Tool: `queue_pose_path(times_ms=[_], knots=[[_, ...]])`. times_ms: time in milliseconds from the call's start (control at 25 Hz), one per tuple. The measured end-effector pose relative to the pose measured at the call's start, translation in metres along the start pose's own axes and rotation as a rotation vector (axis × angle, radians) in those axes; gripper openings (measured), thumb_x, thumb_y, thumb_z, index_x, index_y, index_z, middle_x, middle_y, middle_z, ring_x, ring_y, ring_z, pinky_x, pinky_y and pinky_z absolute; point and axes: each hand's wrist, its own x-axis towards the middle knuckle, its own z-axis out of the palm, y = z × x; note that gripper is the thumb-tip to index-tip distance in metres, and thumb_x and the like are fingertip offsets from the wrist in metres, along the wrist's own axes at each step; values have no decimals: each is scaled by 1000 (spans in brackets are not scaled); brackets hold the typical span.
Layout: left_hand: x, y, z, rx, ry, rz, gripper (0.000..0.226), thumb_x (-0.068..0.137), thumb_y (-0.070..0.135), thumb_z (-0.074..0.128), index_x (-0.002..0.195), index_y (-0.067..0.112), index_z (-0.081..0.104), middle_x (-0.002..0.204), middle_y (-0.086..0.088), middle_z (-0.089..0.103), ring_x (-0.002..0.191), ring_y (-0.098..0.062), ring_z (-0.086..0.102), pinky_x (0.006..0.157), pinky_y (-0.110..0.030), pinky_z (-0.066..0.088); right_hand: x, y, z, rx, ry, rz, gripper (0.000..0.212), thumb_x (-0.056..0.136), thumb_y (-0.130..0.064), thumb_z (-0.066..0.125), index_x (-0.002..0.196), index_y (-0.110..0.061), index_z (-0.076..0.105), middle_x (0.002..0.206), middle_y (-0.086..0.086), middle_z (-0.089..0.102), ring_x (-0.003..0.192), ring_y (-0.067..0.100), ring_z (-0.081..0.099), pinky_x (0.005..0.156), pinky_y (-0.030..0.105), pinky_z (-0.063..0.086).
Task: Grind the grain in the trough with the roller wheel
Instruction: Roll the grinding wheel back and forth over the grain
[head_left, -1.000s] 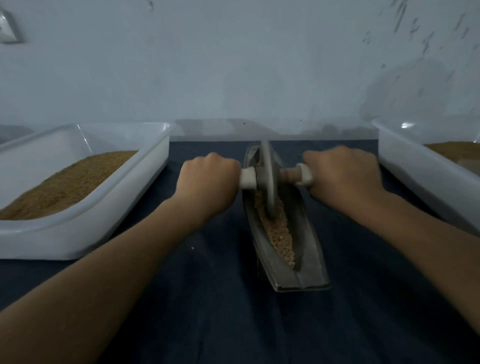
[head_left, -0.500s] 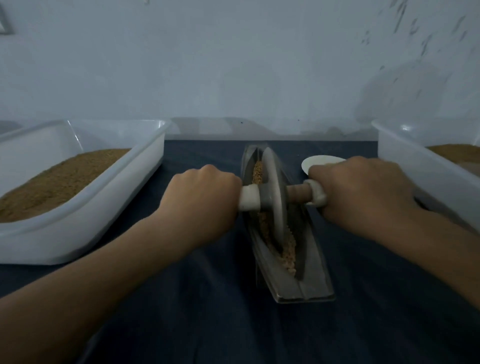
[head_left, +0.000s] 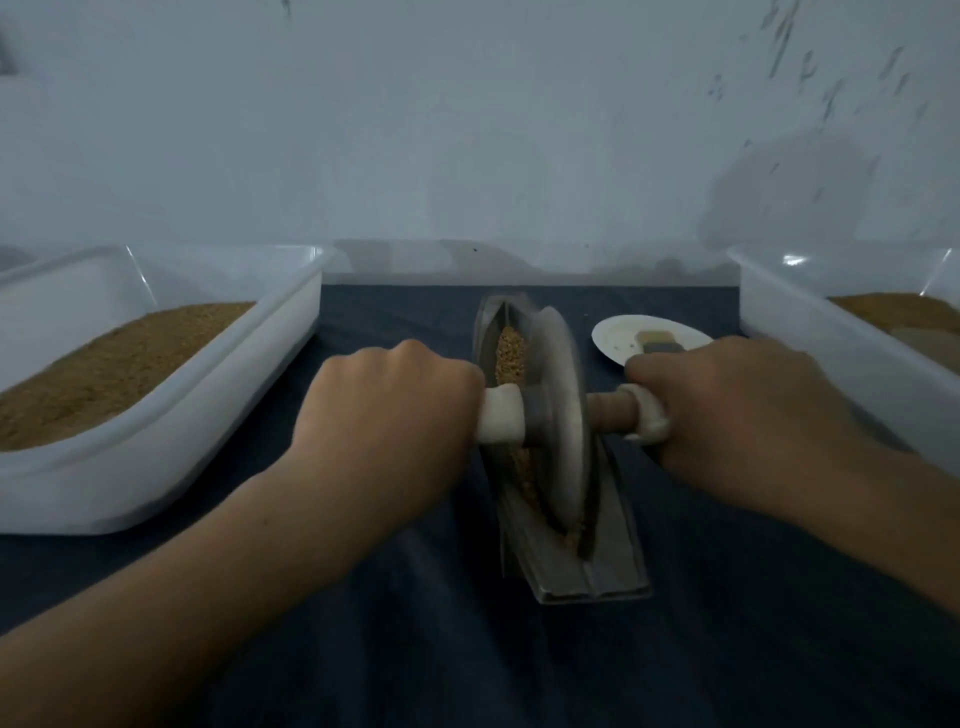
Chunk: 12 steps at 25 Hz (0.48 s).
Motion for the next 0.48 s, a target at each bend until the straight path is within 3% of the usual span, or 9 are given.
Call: queue_pose_path(times_ms=[80,160,240,320,360,480], knots=[[9,5,11,87,-135,-98,33,66,25,77,65,22,45,56,5,22,43,-13,11,44,-23,14,19,-5,14,-74,-103,107,22,76,-37,65,73,-31,43,62,-11,37,52,20,38,47,22,16],[43,0,28,81,-199,-180,3,86,22,63,87,20,61,68,1,41,54,-20,39,53,-33,31,56,-10,27,-34,-205,234,18,87,-30,65,82,-29,48,76,-5,53,67,22,49,53,29,30],[65,-8,34,31,-293,-220,10,91,21,58,99,19,64,84,-4,55,72,-26,53,62,-36,37,83,-7,32,14,-298,260,13,89,-27,66,89,-29,52,91,0,63,81,25,58,62,33,38],[54,-8,32,9,-303,-209,7,90,24,60,95,20,62,80,-1,51,67,-23,49,60,-36,36,77,-3,24,-7,-320,208,15,87,-30,65,83,-32,50,86,-3,60,78,24,59,60,33,41],[39,-6,28,0,-255,-192,9,87,27,64,85,22,56,72,3,44,57,-18,40,56,-34,34,62,-2,20,-39,-254,145,19,85,-32,63,77,-33,45,77,-8,54,69,21,55,54,30,39],[-10,1,2,-21,-70,-22,57,55,35,85,66,31,29,54,10,19,45,-7,5,45,-19,11,6,-7,-2,-24,-5,-3,15,72,-42,48,71,-31,39,60,-12,26,49,19,33,46,19,18]])
